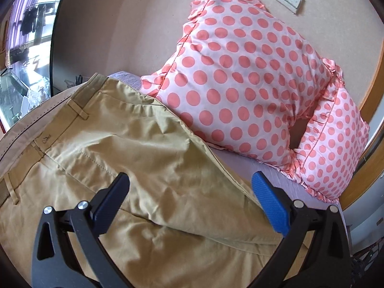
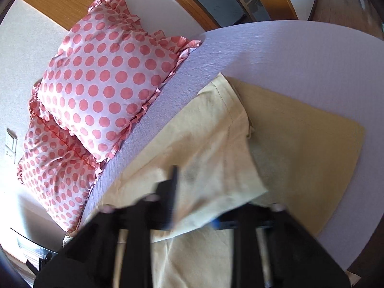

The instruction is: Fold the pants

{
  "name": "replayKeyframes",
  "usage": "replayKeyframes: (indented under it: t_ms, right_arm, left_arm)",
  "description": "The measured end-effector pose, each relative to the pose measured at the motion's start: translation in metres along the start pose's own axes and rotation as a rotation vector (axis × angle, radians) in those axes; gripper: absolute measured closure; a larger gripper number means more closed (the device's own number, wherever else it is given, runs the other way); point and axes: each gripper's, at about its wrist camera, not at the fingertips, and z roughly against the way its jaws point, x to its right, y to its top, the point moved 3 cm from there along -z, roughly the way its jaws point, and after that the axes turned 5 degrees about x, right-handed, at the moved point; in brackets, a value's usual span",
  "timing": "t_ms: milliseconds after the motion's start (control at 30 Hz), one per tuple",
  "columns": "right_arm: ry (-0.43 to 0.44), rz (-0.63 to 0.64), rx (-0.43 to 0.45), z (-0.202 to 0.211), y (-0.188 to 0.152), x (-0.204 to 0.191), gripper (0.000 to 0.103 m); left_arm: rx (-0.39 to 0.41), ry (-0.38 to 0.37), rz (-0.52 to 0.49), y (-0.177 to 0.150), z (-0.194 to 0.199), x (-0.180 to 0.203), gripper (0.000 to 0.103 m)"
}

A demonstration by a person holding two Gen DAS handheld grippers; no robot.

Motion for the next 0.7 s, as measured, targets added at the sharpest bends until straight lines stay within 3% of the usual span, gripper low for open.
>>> replayKeyframes:
  t_ms: [67, 167, 333, 367, 400, 433, 467, 533, 700]
  right_arm:
    - [0.069, 0.008, 0.068, 0.015, 0.007, -0.001, 0.102]
    - [0.120, 0.029, 0.111, 0.030, 0.016, -0.007, 0.102]
    - [0.157, 0.034, 0.112, 0.033, 0.020, -0.008, 0.102]
    - [0.160, 0.029, 0.110, 0.032, 0.021, -0.006, 0.102]
    - [0.162, 0.021, 0.109, 0.031, 0.021, -0.004, 0.102]
    - [0.165, 0.012, 0.106, 0.030, 0.022, -0.002, 0.102]
    - [0.170, 0.006, 0.104, 0.029, 0.024, -0.001, 0.102]
    - [0.170, 0.010, 0.114, 0.032, 0.028, 0.000, 0.102]
    - [0.139, 0.015, 0.181, 0.054, 0.041, 0.014, 0.102]
  left_arm:
    - [-0.047, -0.031, 0.057, 0.010, -0.019, -0.005, 0.002]
    - [-0.127, -0.004, 0.103, 0.023, -0.055, -0.009, 0.009]
    - [-0.246, 0.166, 0.066, 0.035, -0.125, -0.011, 0.029]
    - [-0.273, 0.194, 0.078, 0.034, -0.136, -0.017, 0.048]
    - [-0.294, 0.201, 0.112, 0.033, -0.143, -0.025, 0.076]
    - [-0.297, 0.179, 0.157, 0.032, -0.143, -0.031, 0.090]
    - [-0.277, 0.151, 0.194, 0.032, -0.135, -0.036, 0.095]
    - [-0.209, 0.118, 0.160, 0.032, -0.102, -0.035, 0.097]
    - [-0.013, 0.039, 0.001, 0.000, 0.047, -0.028, 0.097]
